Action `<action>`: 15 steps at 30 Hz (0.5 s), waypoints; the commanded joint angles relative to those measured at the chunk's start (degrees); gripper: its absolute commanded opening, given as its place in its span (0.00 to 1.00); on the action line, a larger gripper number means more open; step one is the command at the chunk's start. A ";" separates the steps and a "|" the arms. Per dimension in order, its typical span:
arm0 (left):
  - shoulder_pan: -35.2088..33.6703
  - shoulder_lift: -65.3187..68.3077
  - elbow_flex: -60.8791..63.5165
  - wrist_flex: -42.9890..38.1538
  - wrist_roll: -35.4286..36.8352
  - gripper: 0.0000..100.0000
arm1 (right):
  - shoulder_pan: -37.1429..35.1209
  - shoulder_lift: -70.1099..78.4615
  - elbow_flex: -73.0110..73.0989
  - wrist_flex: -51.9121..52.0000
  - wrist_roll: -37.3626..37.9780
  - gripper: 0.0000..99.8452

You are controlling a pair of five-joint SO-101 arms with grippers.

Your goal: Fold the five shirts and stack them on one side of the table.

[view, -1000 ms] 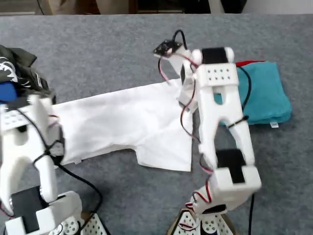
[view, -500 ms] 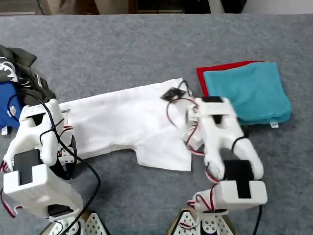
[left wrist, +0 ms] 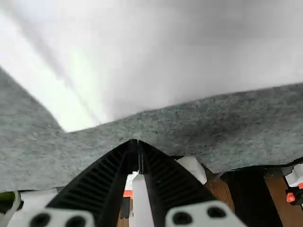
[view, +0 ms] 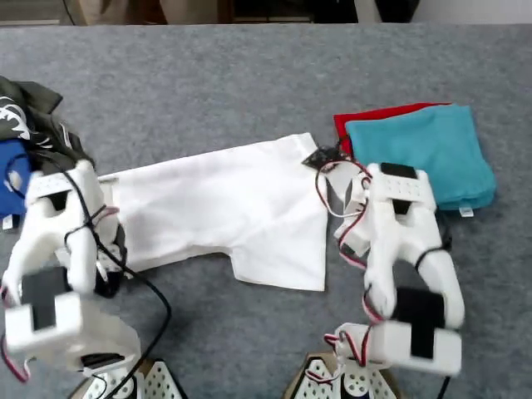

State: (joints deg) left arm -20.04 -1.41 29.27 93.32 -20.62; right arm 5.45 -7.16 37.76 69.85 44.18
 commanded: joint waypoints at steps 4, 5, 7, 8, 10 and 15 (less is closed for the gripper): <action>-0.26 -22.20 -1.93 -6.42 -1.05 0.02 | -5.67 -14.64 -0.22 2.73 -1.32 0.00; -0.26 -23.34 0.09 -10.90 -0.97 0.02 | -7.78 -14.99 0.04 2.02 -2.64 0.00; -0.44 -23.34 5.80 -20.92 0.88 0.02 | -12.26 -14.11 1.19 -0.88 -5.89 0.00; -0.44 -22.64 9.14 -25.67 1.32 0.02 | -13.93 -12.88 2.15 -2.99 -7.12 0.00; -0.09 -20.00 14.15 -29.80 0.53 0.02 | -15.87 -8.57 3.21 -6.86 -8.88 0.00; -1.23 -9.10 14.59 -27.08 -0.44 0.02 | -11.12 5.85 1.71 -13.19 -9.23 0.00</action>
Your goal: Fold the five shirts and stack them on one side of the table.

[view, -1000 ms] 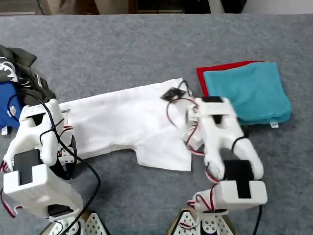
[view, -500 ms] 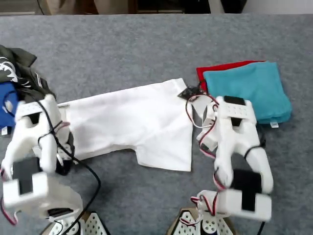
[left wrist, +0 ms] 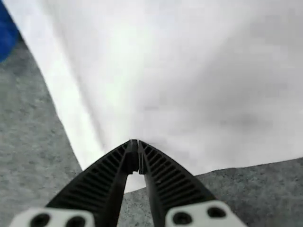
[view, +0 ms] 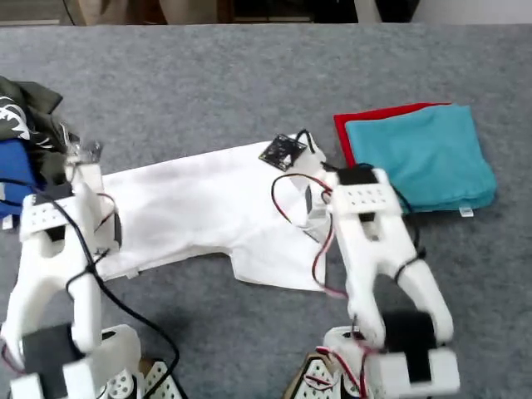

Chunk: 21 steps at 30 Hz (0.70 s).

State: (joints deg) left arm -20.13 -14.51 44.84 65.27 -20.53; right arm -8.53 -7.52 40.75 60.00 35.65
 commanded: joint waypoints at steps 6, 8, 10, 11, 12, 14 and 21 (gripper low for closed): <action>-5.45 14.64 -10.02 7.91 -0.53 0.02 | 11.47 14.64 -9.89 2.02 4.84 0.00; -7.65 16.66 -12.31 8.18 -0.70 0.02 | 13.32 14.73 -10.86 2.29 6.42 0.00; -9.58 17.80 -13.63 8.26 -2.73 0.02 | 14.73 14.20 -11.03 2.73 7.74 0.00; -10.29 17.89 -13.80 8.35 -3.60 0.02 | 15.08 13.76 -11.12 3.60 8.35 0.00; -10.64 17.89 -14.15 9.05 -4.57 0.02 | 15.08 13.14 -11.12 4.48 8.88 0.00; -10.37 16.92 -14.95 11.16 -5.63 0.02 | 14.55 11.30 -11.30 6.33 9.14 0.00; -1.14 2.33 -18.73 21.19 -4.22 0.02 | 6.02 -3.12 -10.95 13.71 9.14 0.00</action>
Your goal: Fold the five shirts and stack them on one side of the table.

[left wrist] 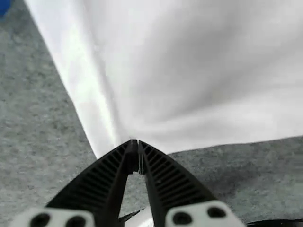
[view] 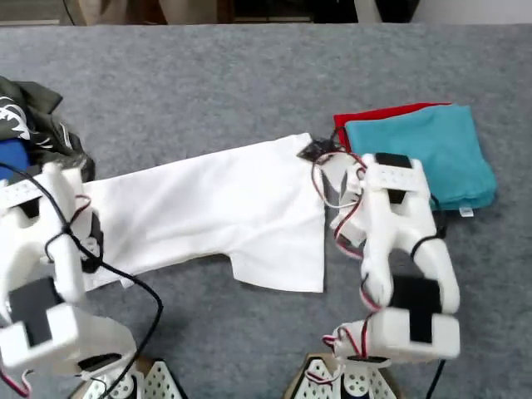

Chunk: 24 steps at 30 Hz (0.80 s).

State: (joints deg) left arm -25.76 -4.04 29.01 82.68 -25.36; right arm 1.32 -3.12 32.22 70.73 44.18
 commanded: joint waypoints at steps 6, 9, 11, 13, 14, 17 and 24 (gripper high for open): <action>13.27 -26.15 -3.43 12.22 2.81 0.02 | -13.58 -19.91 -2.07 10.81 0.79 0.00; 11.69 -32.31 -2.99 14.59 2.46 0.02 | -18.86 -22.73 2.15 12.22 2.64 0.01; 8.44 -34.77 -2.99 15.30 2.29 0.02 | -21.58 -24.04 7.08 11.60 4.31 0.02; 4.84 -36.18 -2.81 15.65 1.05 0.02 | -23.87 -25.01 11.91 9.85 5.01 0.06; 3.16 -36.97 -1.93 15.65 -0.09 0.02 | -24.75 -25.36 14.11 8.79 5.19 0.09; -1.23 -38.64 2.90 15.56 -3.87 0.02 | -28.09 -25.71 19.82 4.92 5.45 0.17; -8.79 -45.76 11.78 15.12 -10.73 0.02 | -35.74 -23.69 28.09 -4.40 4.75 0.22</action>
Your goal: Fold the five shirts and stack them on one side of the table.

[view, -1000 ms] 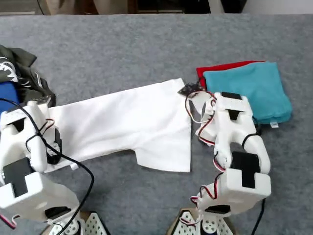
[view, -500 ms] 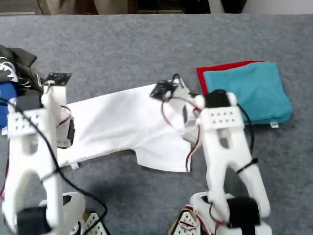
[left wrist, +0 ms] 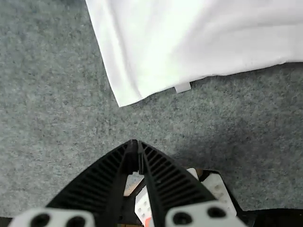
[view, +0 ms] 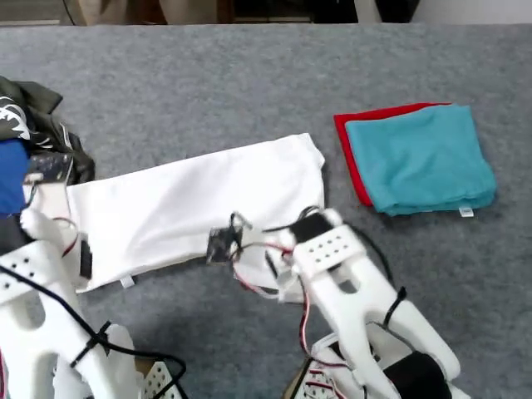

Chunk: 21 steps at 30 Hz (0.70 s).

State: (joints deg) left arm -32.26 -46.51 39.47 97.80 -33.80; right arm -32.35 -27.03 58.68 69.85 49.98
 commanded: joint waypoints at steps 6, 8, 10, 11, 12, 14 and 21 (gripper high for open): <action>-2.73 -9.45 3.08 0.00 -3.34 0.02 | -2.07 7.43 3.12 -13.19 -1.23 0.22; -2.73 -10.59 3.25 0.00 -3.34 0.02 | -1.19 11.21 1.98 -13.63 -1.23 0.22; -2.81 -11.03 3.25 0.00 -3.43 0.02 | 0.40 14.29 -1.27 -12.13 -1.14 0.22; -2.81 -11.12 3.25 0.00 -3.43 0.02 | 1.54 15.60 -2.24 -12.04 -1.14 0.21; -2.81 -11.38 3.25 0.00 -3.43 0.02 | 2.68 16.57 -2.95 -12.04 -1.14 0.20; -2.90 -11.56 3.25 0.00 -3.43 0.02 | 4.00 18.15 -4.35 -11.60 -1.14 0.15; -2.90 -11.56 3.25 0.09 -3.43 0.02 | 4.44 18.59 -4.88 -11.60 -1.41 0.00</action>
State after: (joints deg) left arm -34.37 -57.67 42.90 97.98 -36.88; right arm -28.57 -10.15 53.93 57.63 49.01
